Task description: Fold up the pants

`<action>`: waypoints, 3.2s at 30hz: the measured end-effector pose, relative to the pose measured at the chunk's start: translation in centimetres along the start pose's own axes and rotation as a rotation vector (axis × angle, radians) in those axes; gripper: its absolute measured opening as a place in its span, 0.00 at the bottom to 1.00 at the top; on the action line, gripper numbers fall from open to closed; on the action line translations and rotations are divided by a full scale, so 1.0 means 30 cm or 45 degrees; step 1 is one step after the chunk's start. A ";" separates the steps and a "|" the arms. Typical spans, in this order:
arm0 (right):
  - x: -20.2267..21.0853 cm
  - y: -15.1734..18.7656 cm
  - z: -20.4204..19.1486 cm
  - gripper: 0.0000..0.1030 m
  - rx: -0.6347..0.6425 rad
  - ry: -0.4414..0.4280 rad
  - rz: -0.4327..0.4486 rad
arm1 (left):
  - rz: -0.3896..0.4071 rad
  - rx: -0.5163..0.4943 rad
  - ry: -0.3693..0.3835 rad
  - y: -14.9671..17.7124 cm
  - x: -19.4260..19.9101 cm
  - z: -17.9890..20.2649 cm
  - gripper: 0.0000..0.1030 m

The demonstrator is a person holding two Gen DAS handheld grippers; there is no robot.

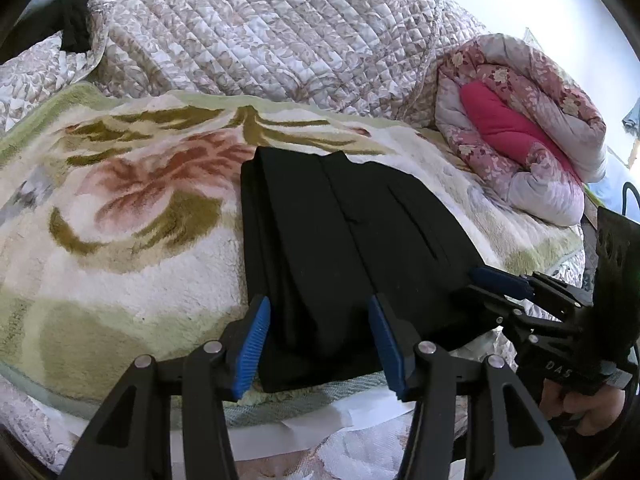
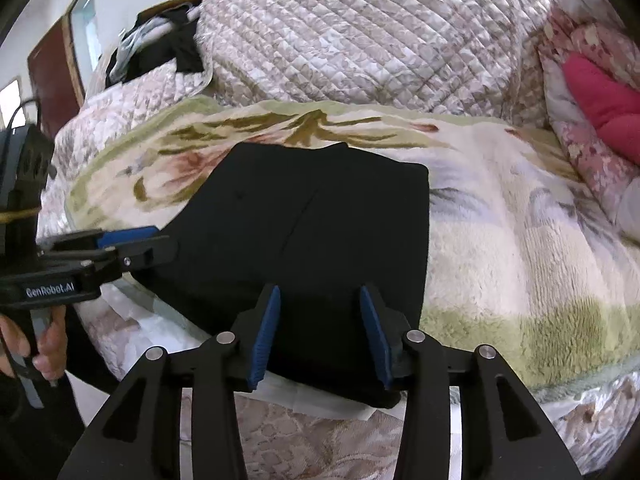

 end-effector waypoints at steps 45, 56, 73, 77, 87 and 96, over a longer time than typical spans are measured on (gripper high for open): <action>-0.248 -0.136 0.280 0.52 -0.545 -0.439 -0.309 | -0.068 0.240 0.169 -0.163 -0.147 -0.177 0.58; -0.247 -0.114 0.236 0.53 -0.520 -0.470 -0.322 | -0.082 0.183 0.160 -0.154 -0.169 -0.127 0.62; -0.268 -0.133 0.230 0.27 -0.476 -0.353 -0.287 | -0.078 0.088 0.058 -0.170 -0.170 -0.073 0.40; -0.245 -0.147 0.204 0.18 -0.443 -0.316 -0.266 | -0.063 0.047 0.043 -0.181 -0.150 -0.048 0.32; -0.119 -0.203 0.146 0.16 -0.396 -0.329 -0.185 | -0.036 -0.014 0.055 -0.206 -0.087 0.017 0.23; -0.137 -0.292 0.104 0.16 -0.345 -0.354 -0.176 | -0.031 -0.059 0.015 -0.269 -0.065 0.013 0.22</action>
Point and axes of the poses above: each gripper's, at about its wrist camera, not at the fingertips, and x roughly against the way its jaws point, z to its right, y to its underside, the point moved 3 cm from there along -x, roughly the way its jaws point, and after that the axes turned 12 degrees about y, right-handed, at the moved point
